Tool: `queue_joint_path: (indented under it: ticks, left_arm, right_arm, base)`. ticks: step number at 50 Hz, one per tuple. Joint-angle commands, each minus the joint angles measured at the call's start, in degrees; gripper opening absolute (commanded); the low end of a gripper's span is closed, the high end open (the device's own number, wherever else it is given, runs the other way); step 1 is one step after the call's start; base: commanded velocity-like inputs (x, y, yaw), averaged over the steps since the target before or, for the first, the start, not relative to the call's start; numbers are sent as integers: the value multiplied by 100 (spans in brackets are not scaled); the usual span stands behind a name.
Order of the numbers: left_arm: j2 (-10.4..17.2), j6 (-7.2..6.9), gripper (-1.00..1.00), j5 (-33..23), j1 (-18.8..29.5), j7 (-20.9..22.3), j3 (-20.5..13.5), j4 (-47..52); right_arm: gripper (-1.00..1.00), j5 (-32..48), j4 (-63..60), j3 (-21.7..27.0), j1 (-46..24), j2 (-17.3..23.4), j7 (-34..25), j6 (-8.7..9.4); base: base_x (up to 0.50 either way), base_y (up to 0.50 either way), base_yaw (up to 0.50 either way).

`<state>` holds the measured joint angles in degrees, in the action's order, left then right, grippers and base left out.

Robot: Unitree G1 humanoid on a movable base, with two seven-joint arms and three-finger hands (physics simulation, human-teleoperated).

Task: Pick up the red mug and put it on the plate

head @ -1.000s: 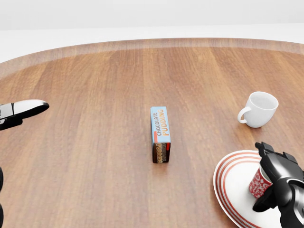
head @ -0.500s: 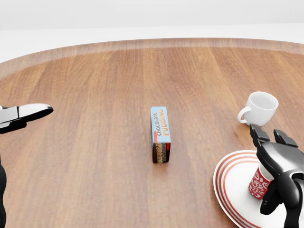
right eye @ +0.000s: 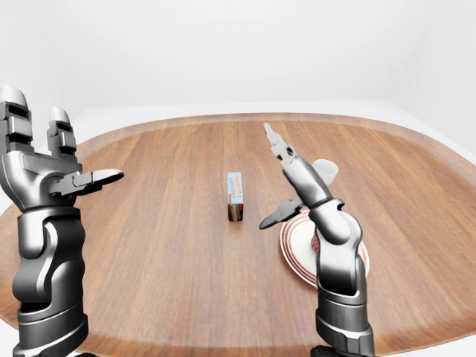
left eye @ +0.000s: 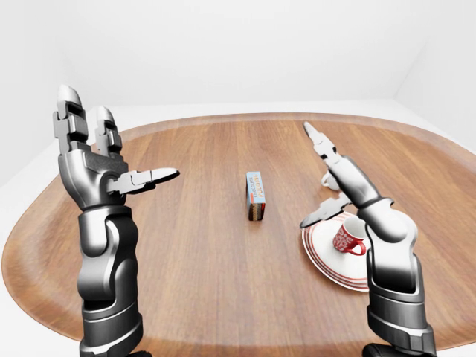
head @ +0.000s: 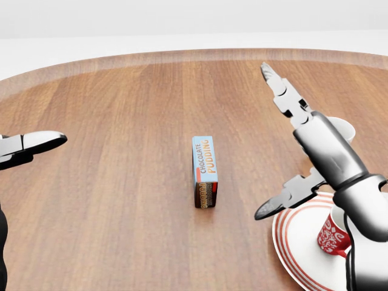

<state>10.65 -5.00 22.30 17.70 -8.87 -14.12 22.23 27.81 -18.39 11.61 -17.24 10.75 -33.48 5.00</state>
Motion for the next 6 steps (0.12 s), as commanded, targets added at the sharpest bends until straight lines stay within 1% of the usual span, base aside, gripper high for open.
queue_joint_path:
  ticks: [1, 2, 3, 4, 6]
  left_arm:
    - [12, 0, 99, 5, 24, -16, -4, 4]
    - [16, 0, 100, 9, 34, -15, -9, -12]
    - [19, 0, 99, 7, 38, -13, -8, -20]
    - [18, 0, 99, 2, 40, -9, -5, -36]
    - [17, 0, 100, 4, 37, -14, -2, -22]
  right_arm:
    - [100, -1957, -133, -440, -12, -22, 557, 0]
    - [100, -2129, -148, -358, -26, -115, 568, 0]
    - [100, -2121, -124, -405, 12, -68, 596, 0]
    - [100, -1984, -2, -578, 45, -7, 617, 0]
    - [100, -2087, 88, -508, 16, -127, 683, 0]
  base:
    - [0, 0, 0]
    - [0, 0, 0]
    - [0, 0, 0]
    - [0, 0, 0]
    - [0, 0, 0]
